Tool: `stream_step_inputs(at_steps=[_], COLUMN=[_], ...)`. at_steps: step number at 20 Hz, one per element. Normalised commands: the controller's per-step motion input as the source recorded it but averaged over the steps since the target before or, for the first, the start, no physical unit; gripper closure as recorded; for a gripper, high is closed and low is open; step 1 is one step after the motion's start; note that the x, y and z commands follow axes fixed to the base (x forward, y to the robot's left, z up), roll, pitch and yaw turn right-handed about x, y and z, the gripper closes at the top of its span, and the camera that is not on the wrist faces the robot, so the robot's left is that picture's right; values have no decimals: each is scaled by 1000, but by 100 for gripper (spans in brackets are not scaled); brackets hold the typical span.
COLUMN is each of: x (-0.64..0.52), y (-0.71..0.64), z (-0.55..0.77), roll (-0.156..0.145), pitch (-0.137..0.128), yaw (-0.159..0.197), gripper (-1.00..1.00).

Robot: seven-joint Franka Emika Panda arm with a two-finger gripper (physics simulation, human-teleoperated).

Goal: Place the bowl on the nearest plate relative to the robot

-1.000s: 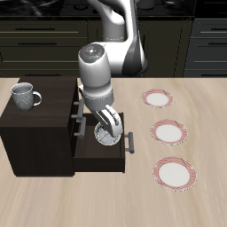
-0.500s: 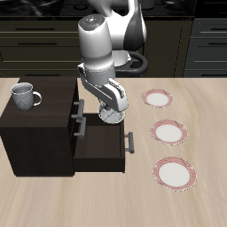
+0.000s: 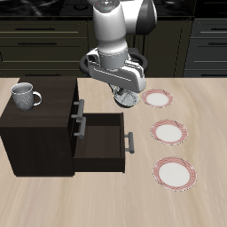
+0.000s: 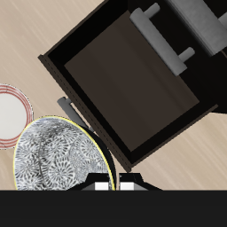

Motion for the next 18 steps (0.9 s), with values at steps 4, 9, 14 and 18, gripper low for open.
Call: stream_step_inputs(at_steps=[4,9,14,18], x=[-170,-198,-123,89], y=[299,325,253,91], z=[173,263,330,5], roll=[-41,-46,-64,-36], pitch=[-18,-71,-94,20], yaw=[236,309,323,146], gripper=[100,100,100,100])
